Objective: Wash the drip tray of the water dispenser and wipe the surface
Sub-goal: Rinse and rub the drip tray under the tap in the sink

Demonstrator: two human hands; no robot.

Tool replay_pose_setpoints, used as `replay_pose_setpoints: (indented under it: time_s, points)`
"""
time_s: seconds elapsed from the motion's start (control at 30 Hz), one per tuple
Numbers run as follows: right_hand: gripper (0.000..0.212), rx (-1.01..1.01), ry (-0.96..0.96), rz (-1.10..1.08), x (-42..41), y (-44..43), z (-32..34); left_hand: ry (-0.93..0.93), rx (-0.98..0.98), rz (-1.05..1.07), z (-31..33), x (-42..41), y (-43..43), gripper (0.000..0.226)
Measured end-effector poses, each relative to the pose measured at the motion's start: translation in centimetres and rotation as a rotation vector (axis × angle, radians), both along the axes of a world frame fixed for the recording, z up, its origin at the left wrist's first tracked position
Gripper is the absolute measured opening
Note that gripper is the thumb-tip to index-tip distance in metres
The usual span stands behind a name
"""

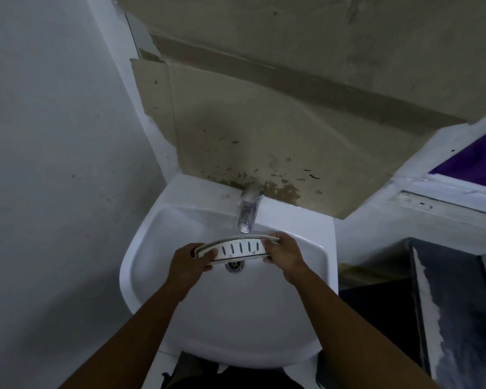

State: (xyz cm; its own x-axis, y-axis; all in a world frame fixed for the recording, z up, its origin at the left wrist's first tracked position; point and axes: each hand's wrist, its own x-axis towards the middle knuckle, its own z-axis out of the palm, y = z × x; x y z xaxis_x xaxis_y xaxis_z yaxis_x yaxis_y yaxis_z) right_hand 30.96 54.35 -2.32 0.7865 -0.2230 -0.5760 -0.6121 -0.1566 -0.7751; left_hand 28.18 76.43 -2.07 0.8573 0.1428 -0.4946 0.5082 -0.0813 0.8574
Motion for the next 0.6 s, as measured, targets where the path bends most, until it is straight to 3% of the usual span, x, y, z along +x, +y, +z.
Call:
replay_pose_setpoints:
  time_s: [0.03,0.17,0.33,0.6]
  points:
    - [0.004,0.015,-0.004,-0.017,0.0,-0.1,0.1,0.013,0.000,0.030,-0.2,0.2,-0.1,0.022]
    - [0.024,0.110,-0.010,-0.107,-0.1,-0.8,0.9,0.060,-0.076,0.095,-0.8,0.7,-0.8,0.022]
    - [0.030,0.131,-0.024,-0.165,-0.9,-2.3,1.8,0.134,-0.118,0.075,-1.4,1.4,-1.8,0.014]
    - [0.028,0.168,-0.088,-0.177,-2.5,-5.1,3.7,0.383,-0.432,0.204,-1.1,2.6,-4.6,0.042]
